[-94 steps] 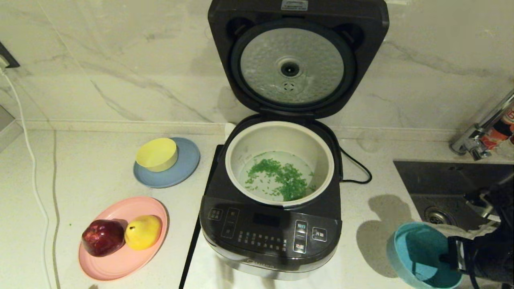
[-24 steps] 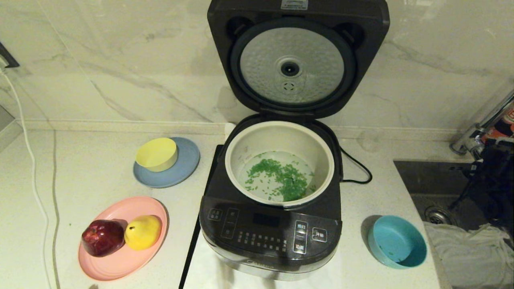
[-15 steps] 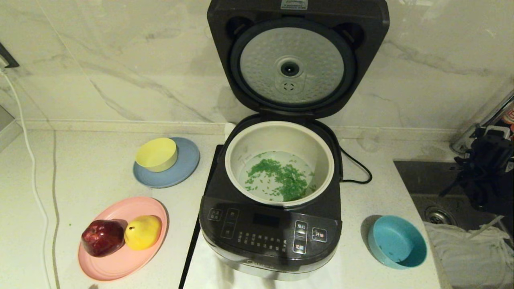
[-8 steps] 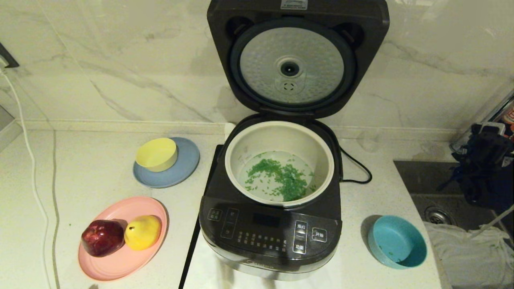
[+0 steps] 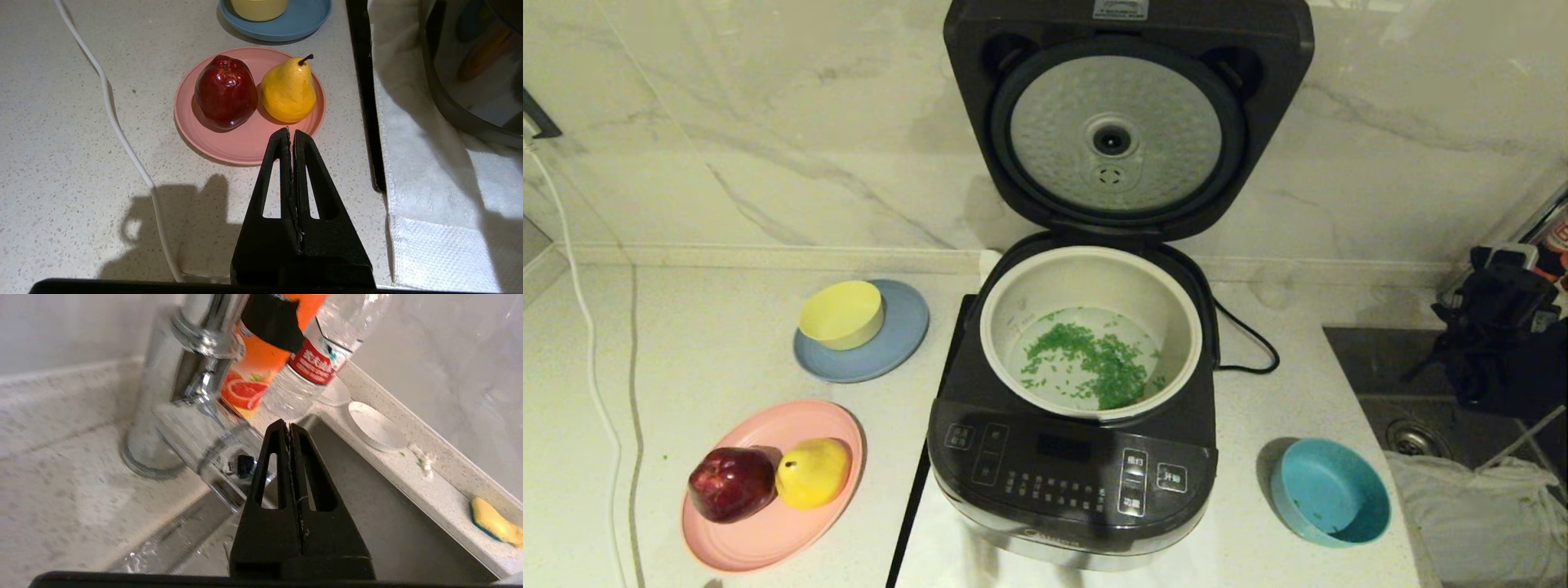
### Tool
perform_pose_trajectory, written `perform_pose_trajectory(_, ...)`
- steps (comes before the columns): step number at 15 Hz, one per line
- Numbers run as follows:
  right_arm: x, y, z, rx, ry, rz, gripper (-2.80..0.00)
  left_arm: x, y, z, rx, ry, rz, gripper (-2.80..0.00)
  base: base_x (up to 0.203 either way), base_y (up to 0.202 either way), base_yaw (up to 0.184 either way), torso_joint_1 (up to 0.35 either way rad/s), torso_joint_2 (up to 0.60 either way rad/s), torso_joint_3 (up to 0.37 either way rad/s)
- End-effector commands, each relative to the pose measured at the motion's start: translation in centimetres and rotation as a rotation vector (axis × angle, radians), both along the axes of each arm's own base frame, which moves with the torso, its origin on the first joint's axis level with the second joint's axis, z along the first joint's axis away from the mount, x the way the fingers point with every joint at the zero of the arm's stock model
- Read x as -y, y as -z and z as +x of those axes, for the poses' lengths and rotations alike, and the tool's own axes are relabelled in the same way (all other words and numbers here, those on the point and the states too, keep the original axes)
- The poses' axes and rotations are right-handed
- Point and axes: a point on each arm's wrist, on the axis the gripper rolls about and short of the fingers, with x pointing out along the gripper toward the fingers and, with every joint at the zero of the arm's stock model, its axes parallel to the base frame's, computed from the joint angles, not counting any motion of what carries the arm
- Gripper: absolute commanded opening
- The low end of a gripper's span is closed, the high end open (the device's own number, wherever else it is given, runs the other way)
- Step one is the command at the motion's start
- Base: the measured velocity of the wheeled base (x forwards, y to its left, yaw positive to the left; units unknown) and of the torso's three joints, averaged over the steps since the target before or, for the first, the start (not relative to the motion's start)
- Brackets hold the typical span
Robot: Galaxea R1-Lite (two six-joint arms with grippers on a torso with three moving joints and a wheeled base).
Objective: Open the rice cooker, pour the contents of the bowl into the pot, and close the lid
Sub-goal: Turn off the tap
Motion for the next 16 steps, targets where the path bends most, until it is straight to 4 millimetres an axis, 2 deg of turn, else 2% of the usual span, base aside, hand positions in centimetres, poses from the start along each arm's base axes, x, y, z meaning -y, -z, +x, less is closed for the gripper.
perform_pose_trajectory(1,-0.4,-0.3,0.4,0.014,-0.001,-0.005,-2.8,0.0,0.0,0.0,0.001,0.0,0.0,-2.8,0.0,0.0,0.0,0.0,0.0,0.0)
perform_pose_trajectory(5,-0.8,-0.1,-0.3,-0.004,0.005,0.004,-2.8,0.0,0.0,0.0,0.001,0.0,0.0,-2.8,0.0,0.0,0.0,0.0,0.0,0.0)
perform_pose_trajectory(7,-1.3,-1.6,-2.0,-0.002,0.0,0.012,-2.8,0.0,0.0,0.0,0.002,0.0,0.0,-2.8,0.0,0.0,0.0,0.0,0.0,0.0)
perform_pose_trajectory(9,-2.0,-4.4,-4.0,0.036,-0.013,0.01,-2.8,0.0,0.0,0.0,0.001,0.0,0.0,-2.8,0.0,0.0,0.0,0.0,0.0,0.0)
perform_pose_trajectory(11,-3.6,-7.7,-6.4,0.087,-0.053,-0.002,-2.8,0.0,0.0,0.0,0.001,0.0,0.0,-2.8,0.0,0.0,0.0,0.0,0.0,0.0)
perform_pose_trajectory(14,-7.3,-12.6,-10.8,0.165,-0.133,-0.021,-2.8,0.0,0.0,0.0,0.001,0.0,0.0,-2.8,0.0,0.0,0.0,0.0,0.0,0.0)
perform_pose_trajectory(16,-10.4,-15.8,-15.1,0.218,-0.21,-0.029,-2.8,0.0,0.0,0.0,0.001,0.0,0.0,-2.8,0.0,0.0,0.0,0.0,0.0,0.0)
